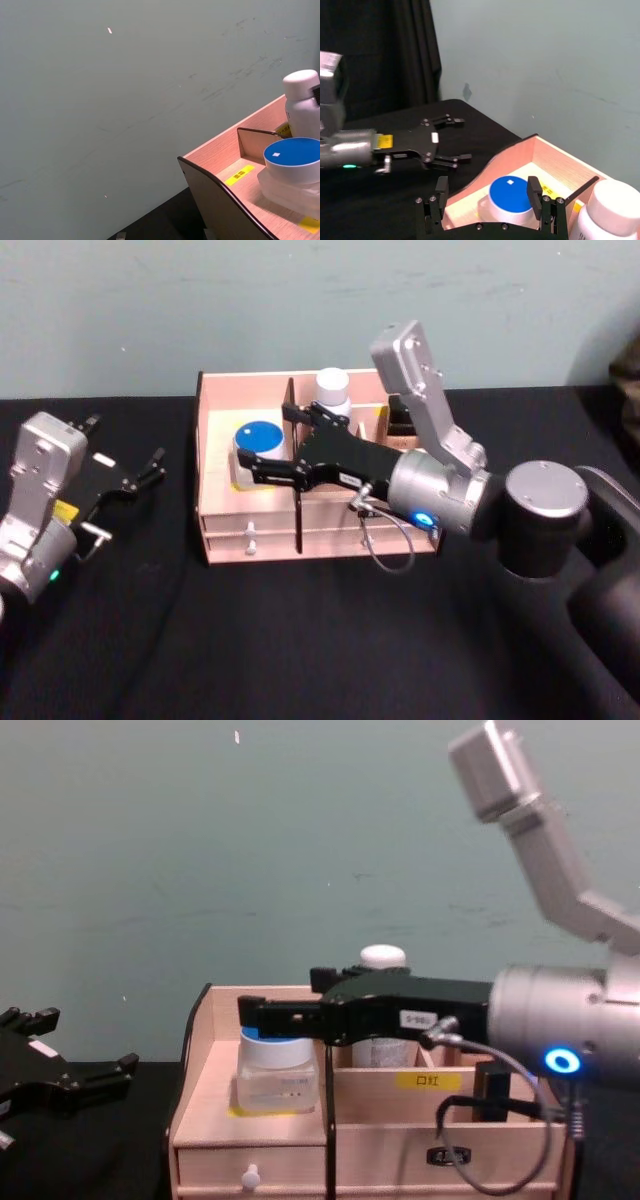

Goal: Pick up the facial cleanser and watermelon frost from the table and place them into the tiered storage box.

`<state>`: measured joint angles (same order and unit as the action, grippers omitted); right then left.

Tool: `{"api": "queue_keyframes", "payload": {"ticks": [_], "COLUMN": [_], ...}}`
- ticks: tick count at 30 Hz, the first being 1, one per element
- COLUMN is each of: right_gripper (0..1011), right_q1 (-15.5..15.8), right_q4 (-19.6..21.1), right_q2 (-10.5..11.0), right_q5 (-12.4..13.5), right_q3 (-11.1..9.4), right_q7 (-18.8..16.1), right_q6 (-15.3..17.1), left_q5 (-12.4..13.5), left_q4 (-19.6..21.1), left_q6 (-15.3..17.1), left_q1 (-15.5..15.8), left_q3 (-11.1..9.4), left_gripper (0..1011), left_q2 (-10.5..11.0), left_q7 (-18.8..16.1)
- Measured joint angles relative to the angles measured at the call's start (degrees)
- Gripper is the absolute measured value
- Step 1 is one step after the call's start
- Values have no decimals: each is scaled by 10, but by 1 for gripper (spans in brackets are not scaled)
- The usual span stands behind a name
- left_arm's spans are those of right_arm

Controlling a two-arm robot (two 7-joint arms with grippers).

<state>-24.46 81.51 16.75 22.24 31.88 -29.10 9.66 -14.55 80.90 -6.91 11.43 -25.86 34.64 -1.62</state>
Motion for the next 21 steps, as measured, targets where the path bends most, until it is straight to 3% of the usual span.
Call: {"api": "queue_keyframes", "payload": {"ticks": [7,14,17,21], "right_gripper": [1002,1002,1002,1002], "right_q1": [62,123,163,195], "right_q4": [92,146,169,177], "right_q2": [54,96,112,117], "right_q5": [25,43,49,49], "right_q3": [-13,-31,-53,-80], "right_q7": [0,15,40,72], "right_q6": [0,-11,-28,-45], "left_q5": [0,0,0,0], "left_q4": [0,0,0,0], "left_q6": [0,0,0,0], "left_q1": [0,0,0,0], "left_q3": [0,0,0,0], "left_gripper": [1001,1001,1001,1001], "left_q2": [0,0,0,0], "left_q7": [0,0,0,0]}}
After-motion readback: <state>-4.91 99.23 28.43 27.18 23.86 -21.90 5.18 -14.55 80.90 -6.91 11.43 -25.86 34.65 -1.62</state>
